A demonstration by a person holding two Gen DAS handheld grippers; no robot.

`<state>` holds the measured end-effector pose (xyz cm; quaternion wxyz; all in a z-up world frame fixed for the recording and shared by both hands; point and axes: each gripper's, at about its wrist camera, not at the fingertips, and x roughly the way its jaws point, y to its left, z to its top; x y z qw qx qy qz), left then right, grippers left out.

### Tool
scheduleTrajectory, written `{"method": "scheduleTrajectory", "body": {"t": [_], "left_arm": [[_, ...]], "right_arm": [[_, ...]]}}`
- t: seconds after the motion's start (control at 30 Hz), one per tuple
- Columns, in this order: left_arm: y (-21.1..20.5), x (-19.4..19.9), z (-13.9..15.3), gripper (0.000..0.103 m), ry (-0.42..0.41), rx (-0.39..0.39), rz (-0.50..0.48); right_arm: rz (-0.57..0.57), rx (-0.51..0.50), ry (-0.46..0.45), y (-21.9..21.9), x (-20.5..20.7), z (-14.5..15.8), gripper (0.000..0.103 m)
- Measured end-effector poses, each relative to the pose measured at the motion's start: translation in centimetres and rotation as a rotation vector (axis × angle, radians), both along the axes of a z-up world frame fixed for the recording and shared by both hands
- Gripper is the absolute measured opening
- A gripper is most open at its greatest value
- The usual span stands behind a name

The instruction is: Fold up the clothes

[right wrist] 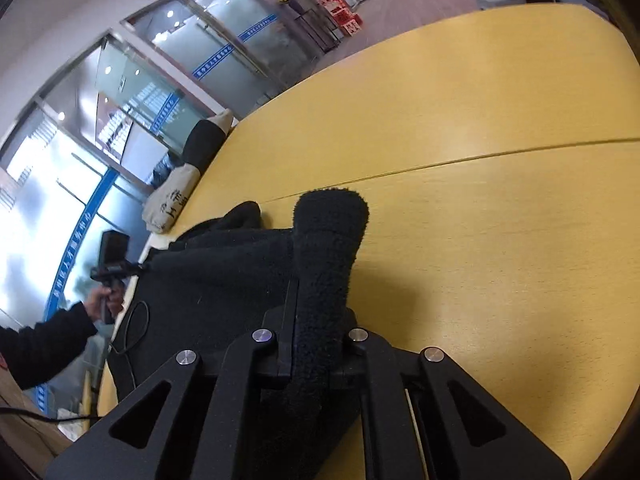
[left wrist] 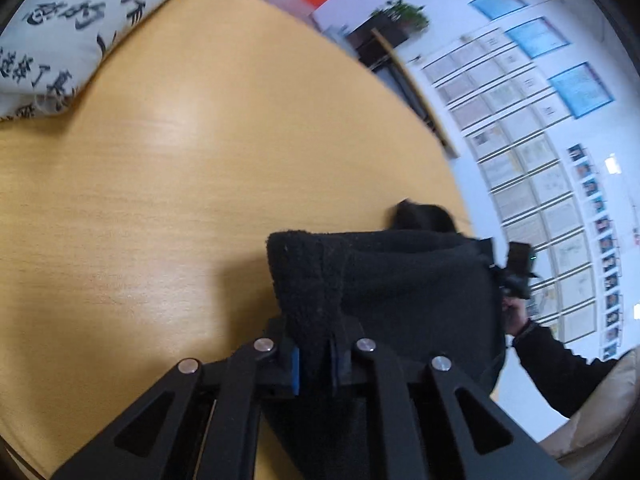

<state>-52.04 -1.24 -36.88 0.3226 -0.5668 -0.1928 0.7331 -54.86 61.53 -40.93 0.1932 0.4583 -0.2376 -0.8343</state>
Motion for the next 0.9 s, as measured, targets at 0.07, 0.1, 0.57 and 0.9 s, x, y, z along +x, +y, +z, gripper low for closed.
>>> {"method": "scheduleTrajectory", "body": {"t": [0.07,0.1,0.57,0.9], "left_arm": [[-0.2,-0.1,0.2,0.029,0.014,-0.006,0.018],[-0.6,0.1,0.8,0.033,0.033,-0.018,0.023],[8.6,-0.7,7.2,0.055,0.319,-0.241,-0.448],[11.0,-3.6,3.7,0.055,0.216,-0.278,-0.627]], "right_arm": [[-0.004,0.020,-0.019,0.2,-0.3,-0.4,0.031],[-0.006,0.030,-0.029,0.3,-0.5,-0.7,0.050],[0.741,0.509,0.145,-12.9,-5.5,7.0,0.069],[0.894,0.372,-0.006,-16.1,-9.8,1.0,0.016]]}}
